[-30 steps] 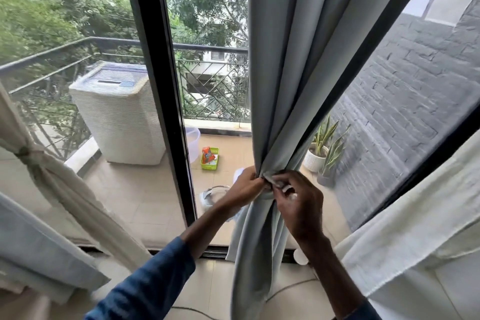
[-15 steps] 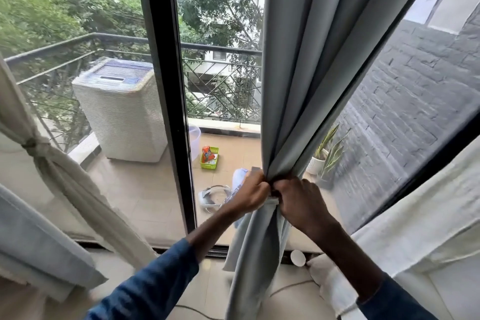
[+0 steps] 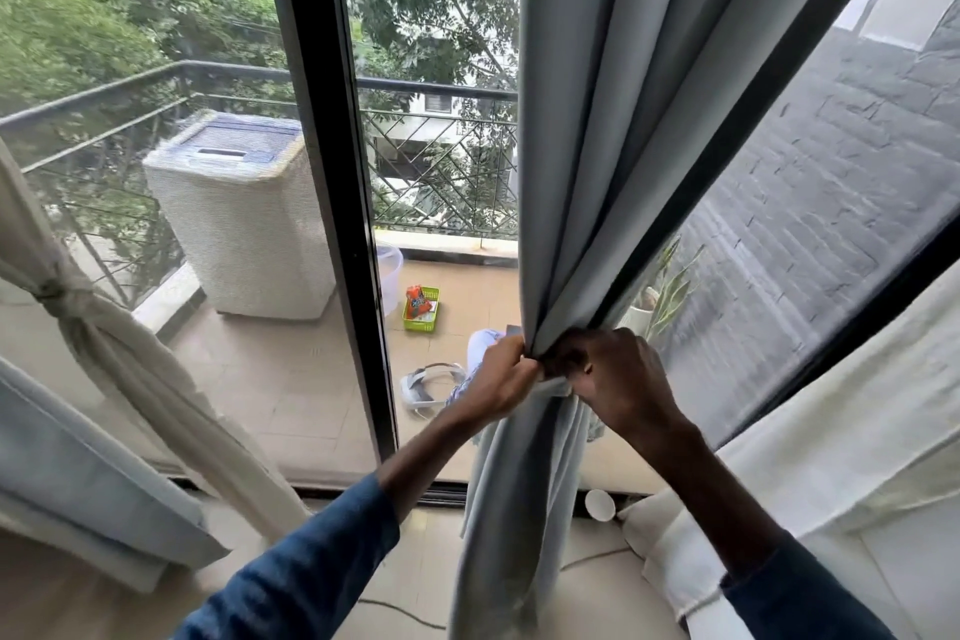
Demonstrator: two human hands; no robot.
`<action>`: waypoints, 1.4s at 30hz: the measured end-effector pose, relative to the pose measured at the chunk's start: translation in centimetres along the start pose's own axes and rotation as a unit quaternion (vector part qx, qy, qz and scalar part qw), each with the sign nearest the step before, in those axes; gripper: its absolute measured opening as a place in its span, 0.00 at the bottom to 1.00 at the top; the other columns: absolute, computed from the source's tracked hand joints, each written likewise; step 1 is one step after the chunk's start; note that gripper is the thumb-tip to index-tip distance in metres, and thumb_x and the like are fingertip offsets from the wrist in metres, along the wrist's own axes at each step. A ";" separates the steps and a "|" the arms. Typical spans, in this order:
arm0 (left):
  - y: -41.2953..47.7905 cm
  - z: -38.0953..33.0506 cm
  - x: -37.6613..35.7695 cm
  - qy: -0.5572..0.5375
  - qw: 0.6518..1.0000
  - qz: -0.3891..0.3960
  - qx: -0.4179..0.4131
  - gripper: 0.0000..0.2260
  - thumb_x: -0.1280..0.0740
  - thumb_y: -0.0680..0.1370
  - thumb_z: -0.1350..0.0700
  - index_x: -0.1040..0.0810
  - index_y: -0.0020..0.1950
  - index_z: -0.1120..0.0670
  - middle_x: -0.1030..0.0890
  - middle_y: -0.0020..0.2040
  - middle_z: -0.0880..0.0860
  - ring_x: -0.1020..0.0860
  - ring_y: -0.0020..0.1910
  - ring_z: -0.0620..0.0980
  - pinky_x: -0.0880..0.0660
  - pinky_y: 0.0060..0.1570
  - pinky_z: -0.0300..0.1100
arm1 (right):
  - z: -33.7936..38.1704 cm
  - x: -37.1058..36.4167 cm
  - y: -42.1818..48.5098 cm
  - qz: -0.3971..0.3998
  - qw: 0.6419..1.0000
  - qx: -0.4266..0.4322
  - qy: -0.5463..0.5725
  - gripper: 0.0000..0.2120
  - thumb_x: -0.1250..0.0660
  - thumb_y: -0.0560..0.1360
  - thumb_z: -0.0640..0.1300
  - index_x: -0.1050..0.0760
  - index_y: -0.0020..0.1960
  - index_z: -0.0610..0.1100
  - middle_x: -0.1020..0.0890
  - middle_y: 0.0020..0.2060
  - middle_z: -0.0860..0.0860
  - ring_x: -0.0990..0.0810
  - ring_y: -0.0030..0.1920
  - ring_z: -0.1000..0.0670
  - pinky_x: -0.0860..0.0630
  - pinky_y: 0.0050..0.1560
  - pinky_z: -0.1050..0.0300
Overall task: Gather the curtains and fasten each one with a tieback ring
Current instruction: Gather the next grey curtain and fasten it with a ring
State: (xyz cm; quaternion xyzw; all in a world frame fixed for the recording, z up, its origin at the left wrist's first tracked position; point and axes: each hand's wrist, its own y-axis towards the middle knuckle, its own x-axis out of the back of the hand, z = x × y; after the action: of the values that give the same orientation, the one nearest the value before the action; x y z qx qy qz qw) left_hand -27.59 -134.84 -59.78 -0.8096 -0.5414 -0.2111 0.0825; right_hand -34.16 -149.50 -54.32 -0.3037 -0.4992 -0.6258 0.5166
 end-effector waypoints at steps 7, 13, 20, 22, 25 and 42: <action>0.5 0.0 -0.4 -0.012 0.999 0.027 0.013 0.17 0.42 0.63 0.58 0.21 0.44 0.65 0.16 0.45 0.63 0.18 0.49 0.60 0.21 0.50 0.56 | -1.2 -1.7 0.6 0.160 0.986 -0.002 -0.046 0.08 0.36 0.78 0.45 0.19 0.51 0.47 0.15 0.50 0.45 0.18 0.54 0.41 0.25 0.49 0.54; 0.7 0.3 0.0 -0.026 0.999 0.039 -0.018 0.21 0.38 0.74 0.47 0.16 0.54 0.61 0.14 0.51 0.57 0.17 0.54 0.55 0.21 0.54 0.48 | -2.5 -0.3 1.7 0.187 0.981 0.019 0.040 0.12 0.37 0.78 0.41 0.19 0.57 0.49 0.14 0.55 0.50 0.17 0.58 0.48 0.21 0.56 0.51; 2.2 1.7 0.2 0.039 0.999 0.012 -0.023 0.14 0.34 0.82 0.48 0.18 0.60 0.55 0.15 0.54 0.53 0.16 0.48 0.50 0.19 0.48 0.49 | -3.7 -0.5 1.8 -0.041 0.998 -0.021 -0.037 0.17 0.26 0.72 0.40 0.15 0.52 0.63 0.13 0.48 0.57 0.14 0.47 0.49 0.18 0.44 0.55; 2.3 1.8 0.2 0.052 0.998 0.003 -0.032 0.12 0.34 0.81 0.47 0.17 0.56 0.53 0.14 0.53 0.51 0.17 0.47 0.48 0.20 0.47 0.46 | -3.8 -1.0 1.7 -0.040 0.999 -0.013 -0.014 0.16 0.28 0.72 0.39 0.15 0.52 0.59 0.13 0.50 0.57 0.14 0.49 0.48 0.18 0.46 0.52; 2.2 2.1 0.0 0.080 0.996 -0.023 -0.029 0.06 0.33 0.80 0.44 0.22 0.47 0.45 0.16 0.50 0.46 0.17 0.46 0.46 0.21 0.46 0.44 | -4.0 -1.7 1.4 -0.048 0.998 0.041 0.001 0.22 0.26 0.68 0.35 0.19 0.55 0.57 0.13 0.51 0.54 0.14 0.50 0.46 0.16 0.47 0.48; 1.6 -0.1 -0.6 0.121 0.991 -0.023 -0.047 0.20 0.37 0.83 0.48 0.14 0.38 0.55 0.15 0.33 0.55 0.17 0.30 0.52 0.20 0.37 0.47 | -4.5 -1.9 0.1 -0.166 0.978 0.059 0.108 0.31 0.37 0.64 0.22 0.16 0.52 0.53 0.14 0.50 0.62 0.16 0.51 0.61 0.18 0.50 0.56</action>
State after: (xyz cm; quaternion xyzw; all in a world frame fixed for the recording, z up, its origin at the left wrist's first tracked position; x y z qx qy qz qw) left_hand -26.39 -136.02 -59.81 -0.7686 -0.5354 -0.3343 0.1041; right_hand -32.95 -153.10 -57.40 -0.1163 -0.5200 -0.7017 0.4730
